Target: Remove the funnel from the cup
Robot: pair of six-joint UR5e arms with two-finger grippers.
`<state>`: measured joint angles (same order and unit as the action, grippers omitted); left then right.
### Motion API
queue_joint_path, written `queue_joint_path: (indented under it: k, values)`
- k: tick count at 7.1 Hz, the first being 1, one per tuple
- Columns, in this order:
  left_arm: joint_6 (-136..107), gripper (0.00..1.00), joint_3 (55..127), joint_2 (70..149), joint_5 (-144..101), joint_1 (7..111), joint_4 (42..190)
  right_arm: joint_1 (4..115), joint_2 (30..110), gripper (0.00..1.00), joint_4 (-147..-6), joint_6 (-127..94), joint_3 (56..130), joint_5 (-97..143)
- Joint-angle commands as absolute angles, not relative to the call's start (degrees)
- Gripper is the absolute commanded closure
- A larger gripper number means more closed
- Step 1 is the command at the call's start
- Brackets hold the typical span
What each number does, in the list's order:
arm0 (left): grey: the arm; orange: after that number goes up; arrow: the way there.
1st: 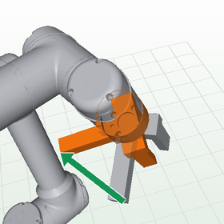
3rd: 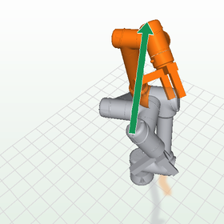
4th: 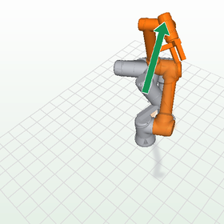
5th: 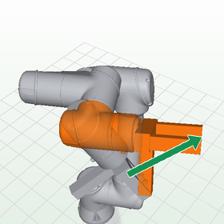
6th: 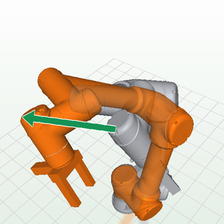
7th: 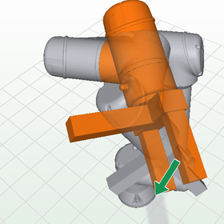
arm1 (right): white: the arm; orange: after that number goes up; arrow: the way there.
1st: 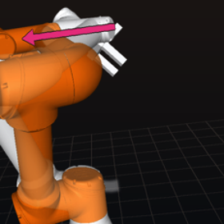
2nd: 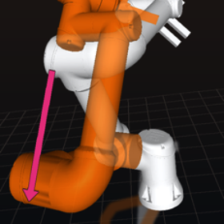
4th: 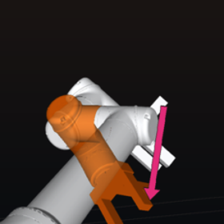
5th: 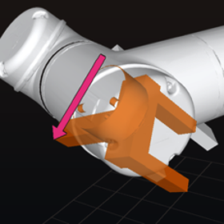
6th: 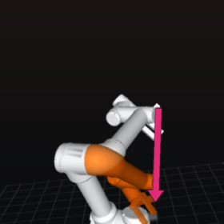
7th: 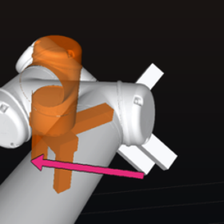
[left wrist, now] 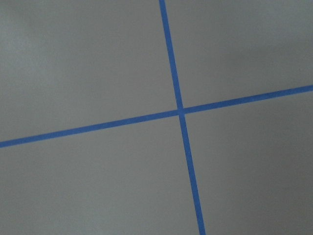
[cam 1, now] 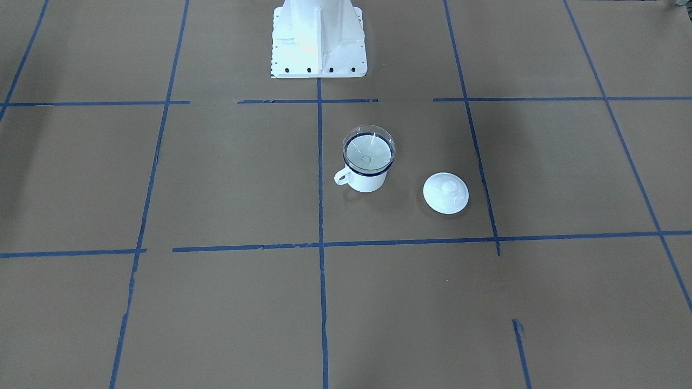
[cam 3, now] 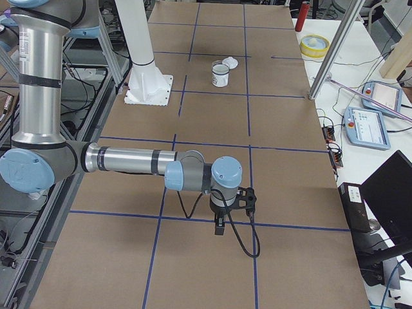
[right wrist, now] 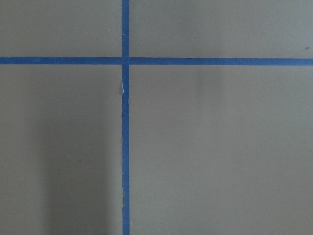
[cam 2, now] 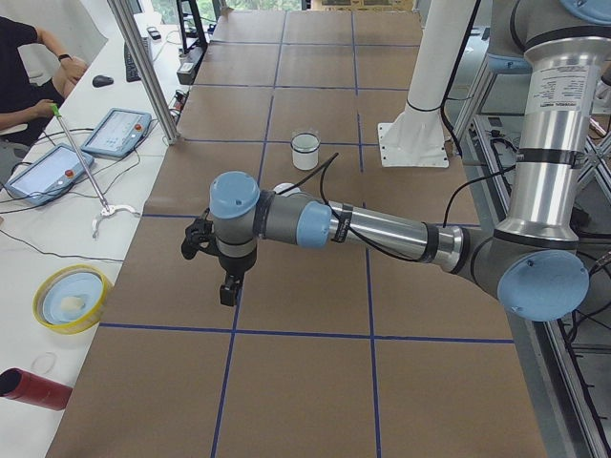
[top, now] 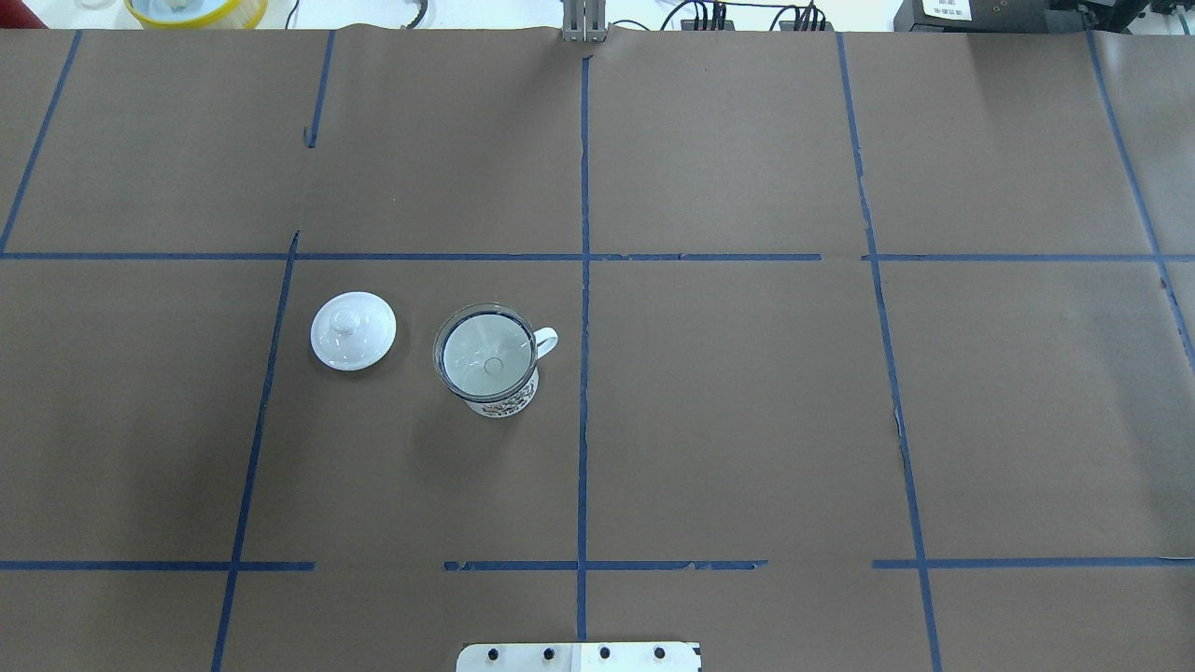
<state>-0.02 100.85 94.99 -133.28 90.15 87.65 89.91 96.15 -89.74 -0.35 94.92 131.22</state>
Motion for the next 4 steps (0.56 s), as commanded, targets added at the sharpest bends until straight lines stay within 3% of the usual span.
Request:
queue_joint_path:
  k: [1, 4]
  values:
    - [-10.1, 0.00, 107.2, 100.5, -133.2, 84.6, 84.5, 89.9, 96.1, 0.00, -89.7, -0.4, 94.9, 131.2]
    - [-24.3, 0.00, 113.9, 110.4, -133.2, 72.7, 78.9, 89.9, 96.2, 0.00, -89.7, -0.4, 94.9, 131.2]
